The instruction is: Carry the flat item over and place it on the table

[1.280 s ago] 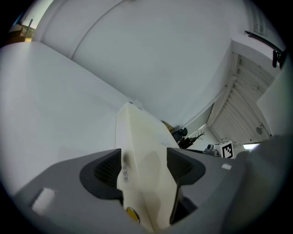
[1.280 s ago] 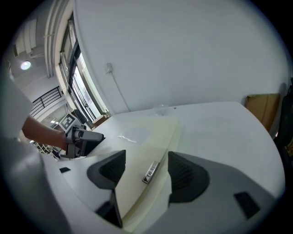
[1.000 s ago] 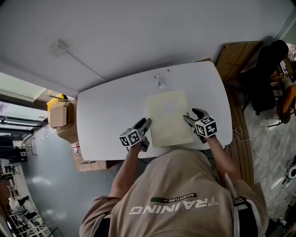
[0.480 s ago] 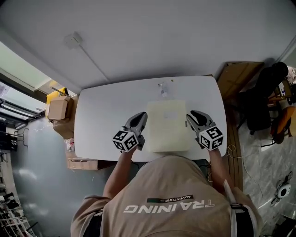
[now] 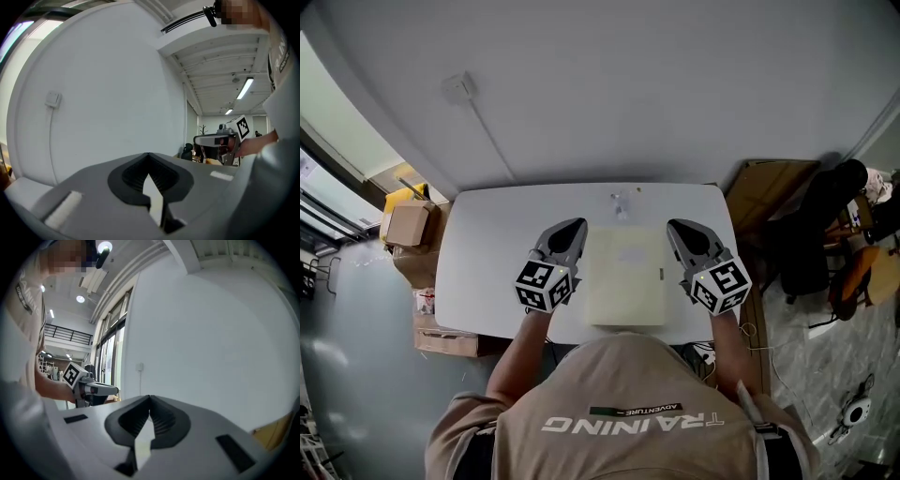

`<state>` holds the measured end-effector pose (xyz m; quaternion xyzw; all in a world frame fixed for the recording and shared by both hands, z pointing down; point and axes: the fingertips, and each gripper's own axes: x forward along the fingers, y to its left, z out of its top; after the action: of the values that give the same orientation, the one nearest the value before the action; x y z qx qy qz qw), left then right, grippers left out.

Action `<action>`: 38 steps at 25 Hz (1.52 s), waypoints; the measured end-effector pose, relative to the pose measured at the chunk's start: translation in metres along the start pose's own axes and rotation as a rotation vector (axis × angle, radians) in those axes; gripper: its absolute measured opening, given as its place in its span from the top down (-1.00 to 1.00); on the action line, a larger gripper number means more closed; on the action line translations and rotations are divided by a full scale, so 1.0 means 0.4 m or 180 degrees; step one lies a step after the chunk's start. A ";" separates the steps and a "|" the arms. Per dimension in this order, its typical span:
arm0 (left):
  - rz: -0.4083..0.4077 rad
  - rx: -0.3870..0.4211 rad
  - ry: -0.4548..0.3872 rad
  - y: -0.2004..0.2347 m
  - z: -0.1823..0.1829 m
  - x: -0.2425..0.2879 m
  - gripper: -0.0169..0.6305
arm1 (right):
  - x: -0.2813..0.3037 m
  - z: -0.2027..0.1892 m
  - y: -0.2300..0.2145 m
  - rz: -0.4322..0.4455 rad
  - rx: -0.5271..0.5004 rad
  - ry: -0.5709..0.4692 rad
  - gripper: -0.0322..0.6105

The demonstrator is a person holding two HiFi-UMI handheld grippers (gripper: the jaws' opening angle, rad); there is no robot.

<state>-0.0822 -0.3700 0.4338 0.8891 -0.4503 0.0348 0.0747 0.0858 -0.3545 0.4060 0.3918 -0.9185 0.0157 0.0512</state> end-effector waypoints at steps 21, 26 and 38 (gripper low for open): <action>0.0269 0.0352 -0.0337 0.018 0.275 0.005 0.93 | 0.047 0.246 -0.016 -0.0099 -0.0125 -0.0377 0.88; 0.0260 0.0290 -0.0288 0.012 0.240 0.008 0.93 | 0.045 0.222 -0.019 -0.0107 -0.0124 -0.0293 0.88; 0.0262 0.0373 -0.0181 -0.014 0.173 0.043 0.93 | 0.086 0.179 -0.017 -0.0144 -0.0380 -0.0091 0.88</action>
<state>-0.0680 -0.3920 0.3673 0.8733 -0.4856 0.0388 0.0083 0.0611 -0.3887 0.3385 0.4088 -0.9094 -0.0459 0.0616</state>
